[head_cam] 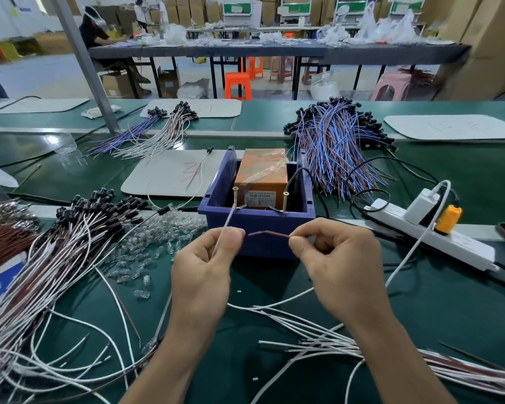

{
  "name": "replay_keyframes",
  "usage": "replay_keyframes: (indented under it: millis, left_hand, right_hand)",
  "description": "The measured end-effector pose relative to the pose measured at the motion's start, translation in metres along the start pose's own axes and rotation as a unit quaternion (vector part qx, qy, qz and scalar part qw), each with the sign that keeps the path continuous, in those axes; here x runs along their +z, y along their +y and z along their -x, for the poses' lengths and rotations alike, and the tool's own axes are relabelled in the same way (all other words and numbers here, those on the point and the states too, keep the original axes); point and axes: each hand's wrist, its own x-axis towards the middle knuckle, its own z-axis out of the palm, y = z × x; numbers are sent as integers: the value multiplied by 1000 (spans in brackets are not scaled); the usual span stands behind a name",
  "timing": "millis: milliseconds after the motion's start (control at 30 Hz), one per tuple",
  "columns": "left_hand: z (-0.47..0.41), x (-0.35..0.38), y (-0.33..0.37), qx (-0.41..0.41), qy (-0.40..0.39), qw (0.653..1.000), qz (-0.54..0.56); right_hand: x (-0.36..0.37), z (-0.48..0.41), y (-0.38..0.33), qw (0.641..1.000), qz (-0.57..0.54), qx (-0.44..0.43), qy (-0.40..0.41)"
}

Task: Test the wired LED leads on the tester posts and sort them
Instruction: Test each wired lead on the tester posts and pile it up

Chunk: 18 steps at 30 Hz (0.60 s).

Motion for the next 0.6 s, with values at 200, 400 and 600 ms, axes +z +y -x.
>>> replay_keyframes:
  millis: [200,400,600]
  left_hand:
    - [-9,3,0,-56,29,996,62]
    - [-14,3,-4,-69,31,997,10]
    - [-14,2,-6,-63,25,997,-30]
  right_hand:
    - [-3,-10,8,996,27,41,71]
    - [0,-9,11,996,31,34,70]
    - [-2,-9,12,996,30,43,75]
